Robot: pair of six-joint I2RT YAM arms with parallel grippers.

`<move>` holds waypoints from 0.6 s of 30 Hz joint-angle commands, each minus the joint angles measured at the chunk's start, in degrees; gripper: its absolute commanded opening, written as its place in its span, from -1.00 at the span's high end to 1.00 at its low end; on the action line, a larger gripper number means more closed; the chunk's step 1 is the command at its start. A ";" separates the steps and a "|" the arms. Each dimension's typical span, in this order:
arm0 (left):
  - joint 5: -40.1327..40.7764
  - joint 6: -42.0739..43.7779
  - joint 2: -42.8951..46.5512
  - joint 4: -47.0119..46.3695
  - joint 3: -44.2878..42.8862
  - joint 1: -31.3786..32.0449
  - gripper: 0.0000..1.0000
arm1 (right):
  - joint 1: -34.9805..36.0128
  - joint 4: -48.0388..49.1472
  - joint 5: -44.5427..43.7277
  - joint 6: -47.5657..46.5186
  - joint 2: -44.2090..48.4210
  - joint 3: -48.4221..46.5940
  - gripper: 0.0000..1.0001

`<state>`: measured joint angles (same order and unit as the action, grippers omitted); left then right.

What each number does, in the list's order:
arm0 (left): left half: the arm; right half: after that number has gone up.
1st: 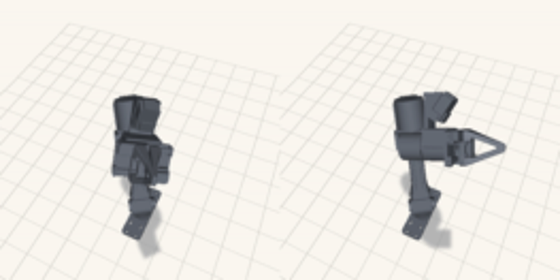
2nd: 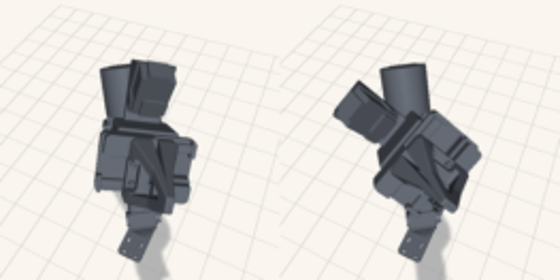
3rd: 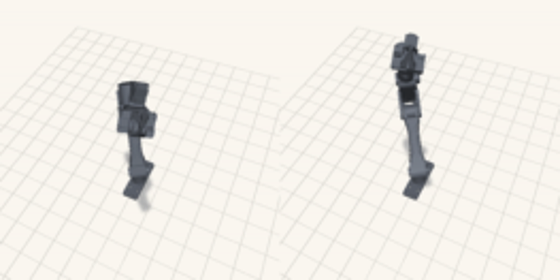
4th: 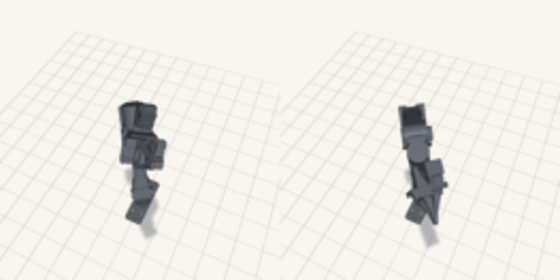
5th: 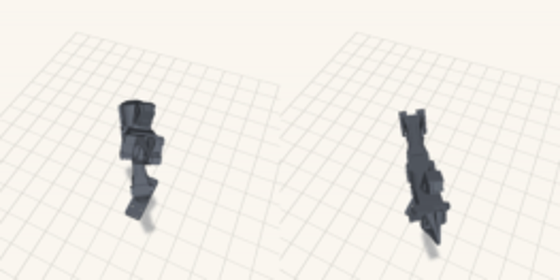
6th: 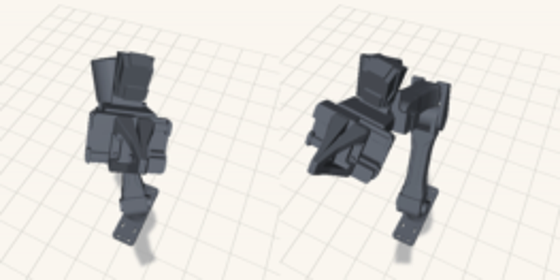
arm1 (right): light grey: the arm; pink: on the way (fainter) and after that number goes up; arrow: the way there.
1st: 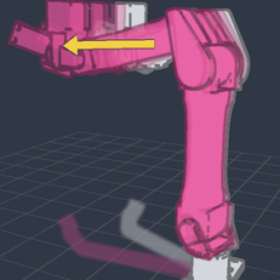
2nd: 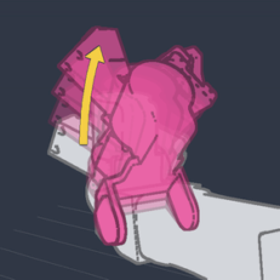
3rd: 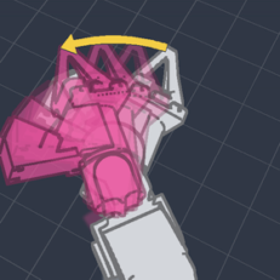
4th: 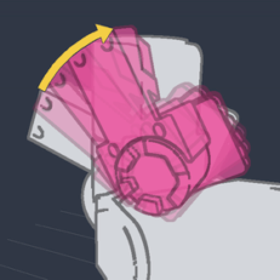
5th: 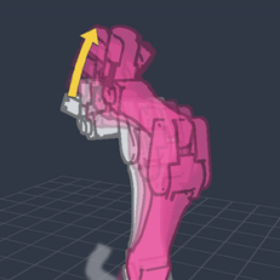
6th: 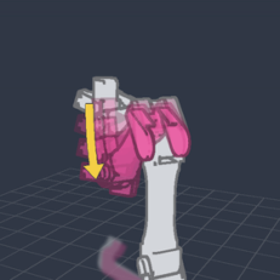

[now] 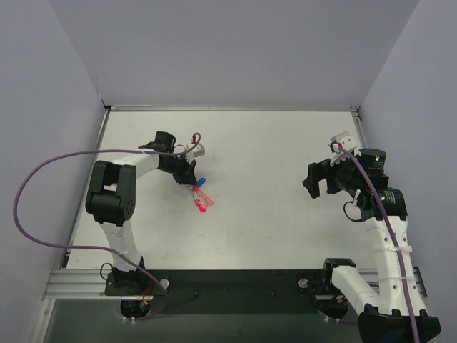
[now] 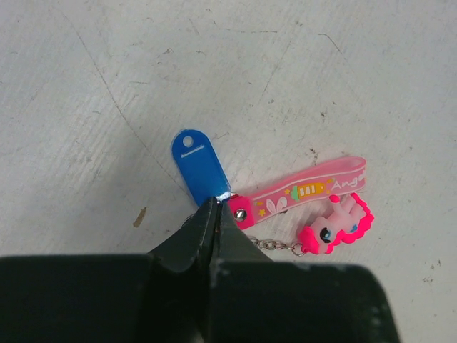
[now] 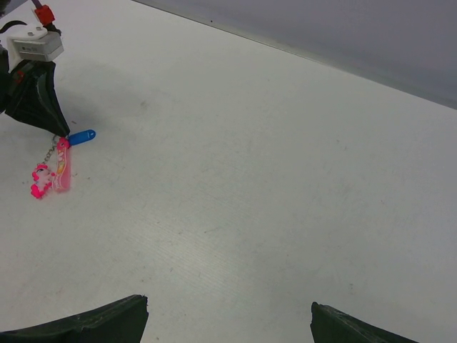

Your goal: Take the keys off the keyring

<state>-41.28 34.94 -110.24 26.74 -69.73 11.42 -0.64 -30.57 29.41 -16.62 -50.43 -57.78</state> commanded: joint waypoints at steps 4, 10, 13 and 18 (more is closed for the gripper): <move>-2.93 2.24 -0.42 3.32 -3.39 0.01 0.93 | 0.29 1.21 1.27 -0.43 -0.37 0.12 -1.00; -2.14 3.03 -1.03 4.11 -3.30 0.01 0.44 | 0.29 1.12 1.44 -0.52 -0.10 0.12 -1.00; -1.88 3.64 -1.74 4.81 -3.30 0.01 0.42 | 0.29 1.21 1.53 -0.43 0.07 0.12 -1.00; -1.61 3.73 -2.26 4.81 -3.04 0.01 0.42 | 0.29 1.21 1.53 -0.34 -0.01 0.12 -1.00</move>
<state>-41.85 36.73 -111.68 30.59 -70.89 11.42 -0.64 -30.57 29.45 -16.62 -50.46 -57.74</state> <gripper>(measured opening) 0.290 0.999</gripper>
